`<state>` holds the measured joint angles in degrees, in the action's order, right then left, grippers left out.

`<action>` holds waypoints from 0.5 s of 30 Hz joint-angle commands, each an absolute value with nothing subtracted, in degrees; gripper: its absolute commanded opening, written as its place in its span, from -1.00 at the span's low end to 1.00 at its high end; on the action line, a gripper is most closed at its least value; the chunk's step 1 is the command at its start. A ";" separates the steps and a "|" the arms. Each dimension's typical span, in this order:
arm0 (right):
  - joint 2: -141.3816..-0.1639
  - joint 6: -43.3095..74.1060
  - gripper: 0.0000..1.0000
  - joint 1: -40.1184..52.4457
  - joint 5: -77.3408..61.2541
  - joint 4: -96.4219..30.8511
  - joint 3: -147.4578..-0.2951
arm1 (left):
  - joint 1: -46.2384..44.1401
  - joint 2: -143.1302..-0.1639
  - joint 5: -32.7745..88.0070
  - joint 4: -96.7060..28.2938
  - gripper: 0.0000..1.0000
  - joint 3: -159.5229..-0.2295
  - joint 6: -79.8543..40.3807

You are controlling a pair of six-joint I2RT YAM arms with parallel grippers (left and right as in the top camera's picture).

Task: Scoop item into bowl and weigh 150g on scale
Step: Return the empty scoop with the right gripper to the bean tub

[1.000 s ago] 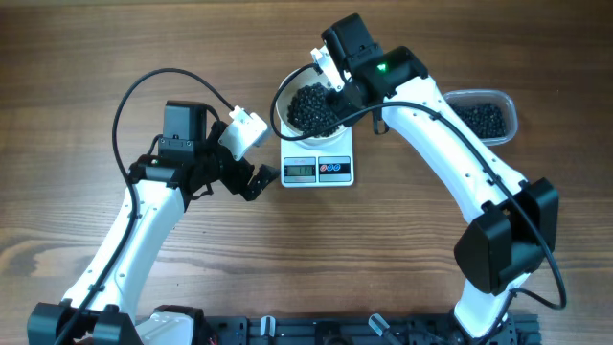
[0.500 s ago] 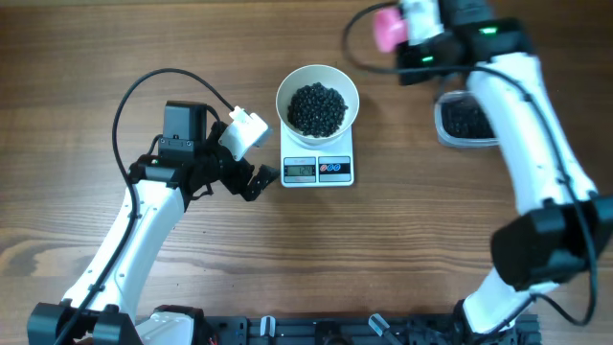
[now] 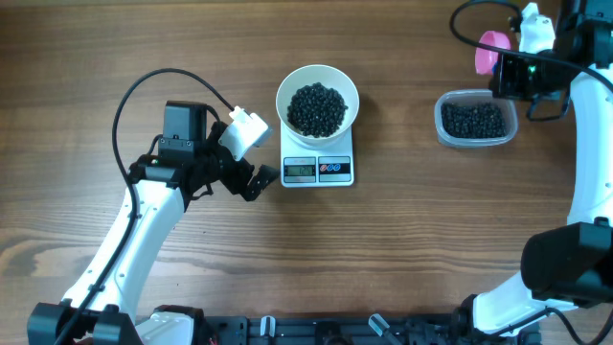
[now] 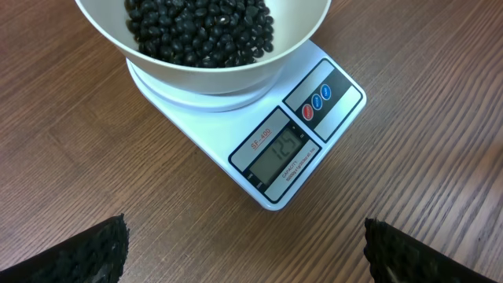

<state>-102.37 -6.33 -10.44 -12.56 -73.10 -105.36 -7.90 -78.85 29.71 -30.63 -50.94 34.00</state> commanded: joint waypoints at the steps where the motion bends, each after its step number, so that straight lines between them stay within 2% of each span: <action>1: -104.55 -7.57 -0.91 -10.26 -8.47 -74.28 -103.02 | -7.75 -78.81 30.35 -30.63 1.00 -50.57 34.28; 15: -106.65 -9.02 -0.91 -10.26 -5.21 -74.61 -100.75 | -7.75 -78.81 30.35 -30.63 1.00 -50.57 34.26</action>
<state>-105.97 -7.62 -10.39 -6.96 -74.59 -100.84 -7.90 -78.85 29.71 -30.63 -50.94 34.00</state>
